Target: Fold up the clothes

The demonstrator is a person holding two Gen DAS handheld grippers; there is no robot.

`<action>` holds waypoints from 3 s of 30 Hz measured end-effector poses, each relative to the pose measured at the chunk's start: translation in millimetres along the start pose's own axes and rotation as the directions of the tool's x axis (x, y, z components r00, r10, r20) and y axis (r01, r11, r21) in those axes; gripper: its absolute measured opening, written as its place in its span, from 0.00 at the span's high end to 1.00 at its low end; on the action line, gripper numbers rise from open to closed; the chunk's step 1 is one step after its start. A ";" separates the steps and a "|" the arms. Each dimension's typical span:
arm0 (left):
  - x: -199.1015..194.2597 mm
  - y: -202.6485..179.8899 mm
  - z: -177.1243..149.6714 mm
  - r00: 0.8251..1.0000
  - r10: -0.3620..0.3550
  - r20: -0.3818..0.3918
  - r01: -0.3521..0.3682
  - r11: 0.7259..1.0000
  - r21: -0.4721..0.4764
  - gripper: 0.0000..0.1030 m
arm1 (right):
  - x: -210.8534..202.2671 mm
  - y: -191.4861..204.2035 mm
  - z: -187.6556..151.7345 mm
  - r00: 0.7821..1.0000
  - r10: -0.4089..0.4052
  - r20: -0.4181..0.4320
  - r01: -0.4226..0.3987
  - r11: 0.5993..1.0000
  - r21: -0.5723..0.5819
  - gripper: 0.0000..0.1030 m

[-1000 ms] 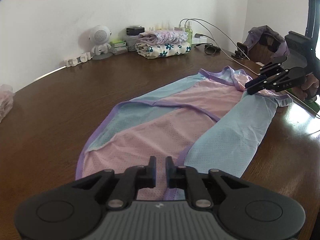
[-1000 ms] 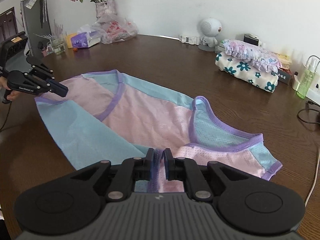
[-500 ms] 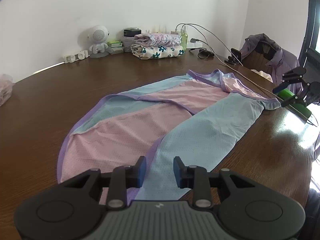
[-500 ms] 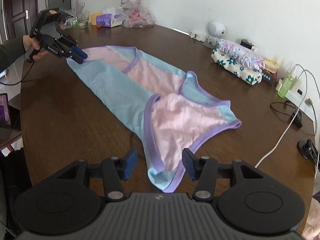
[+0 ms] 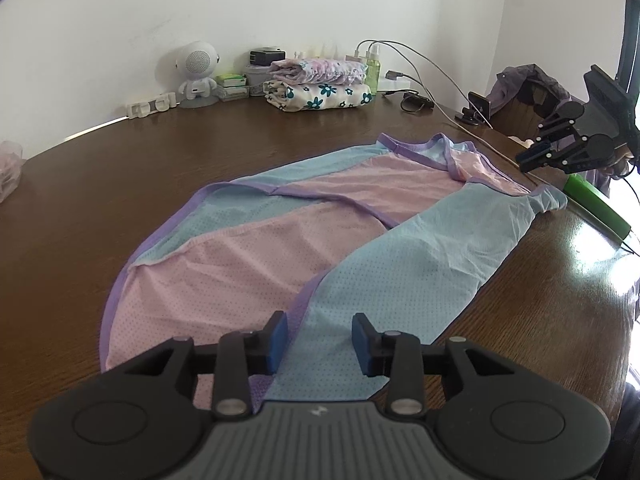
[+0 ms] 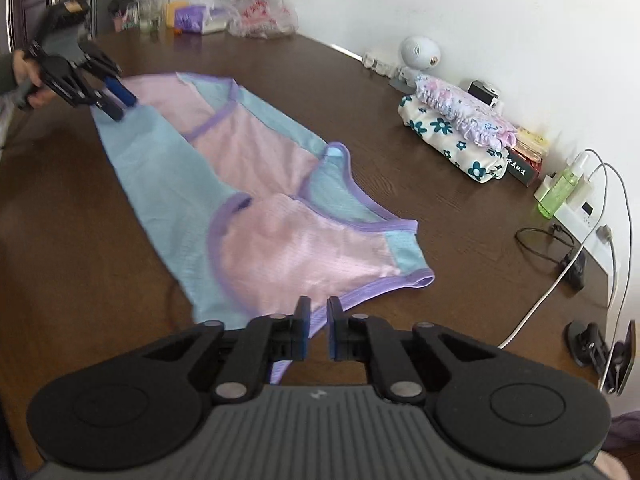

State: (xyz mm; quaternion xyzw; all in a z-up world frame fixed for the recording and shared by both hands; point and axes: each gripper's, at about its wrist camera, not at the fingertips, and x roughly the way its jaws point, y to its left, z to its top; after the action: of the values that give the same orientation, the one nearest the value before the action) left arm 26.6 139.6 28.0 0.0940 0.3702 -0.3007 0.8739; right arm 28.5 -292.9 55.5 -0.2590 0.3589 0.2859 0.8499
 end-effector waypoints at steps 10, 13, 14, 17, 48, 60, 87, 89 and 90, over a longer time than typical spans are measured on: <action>0.0 1.6 -1.3 1.000 0.000 0.007 0.000 1.000 0.007 0.64 | -40.9 -0.5 -38.5 0.973 0.225 0.056 -0.232 0.956 0.178 0.60; 1.8 3.2 -0.9 1.000 0.013 0.004 -0.013 1.000 0.000 0.63 | -28.5 14.0 -46.3 0.975 0.224 0.003 -0.222 0.960 0.170 0.78; 1.9 2.9 -0.6 1.000 0.015 0.002 -0.015 1.000 0.003 0.63 | -23.5 14.7 -47.3 0.969 0.247 -0.004 -0.242 0.954 0.178 0.84; 2.1 1.4 0.3 1.000 0.020 -0.006 -0.020 1.000 0.013 0.63 | -21.8 15.9 -45.0 0.970 0.244 0.004 -0.241 0.958 0.154 0.91; 0.6 0.4 -2.1 1.000 0.029 -0.004 -0.029 0.999 0.040 0.61 | -15.5 8.6 -46.1 0.963 0.255 0.092 -0.270 0.922 0.279 0.99; 0.9 -0.4 -1.5 0.999 0.033 -0.006 -0.032 0.998 0.049 0.60 | -3.7 0.3 -0.8 0.995 0.104 -0.001 -0.103 0.987 -0.121 0.99; 2.7 3.3 -1.9 0.999 0.040 -0.008 -0.040 0.998 0.058 0.49 | 3.1 12.1 -21.0 0.979 0.200 -0.047 -0.204 0.975 -0.087 0.98; 2.9 5.9 -2.4 0.999 0.044 -0.007 -0.044 0.998 0.052 0.47 | 2.4 8.3 -21.4 0.976 0.206 -0.066 -0.211 0.973 -0.095 0.98; 3.1 7.1 -2.6 0.999 0.046 -0.006 -0.046 0.998 0.049 0.47 | 2.2 6.6 -21.4 0.976 0.206 -0.073 -0.213 0.973 -0.094 0.98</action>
State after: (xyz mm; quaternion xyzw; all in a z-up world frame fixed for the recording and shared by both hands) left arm 31.0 144.9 23.6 0.1249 0.3637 -0.2890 0.8767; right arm 15.5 -301.4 39.2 -0.2715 0.3958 0.3835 0.7890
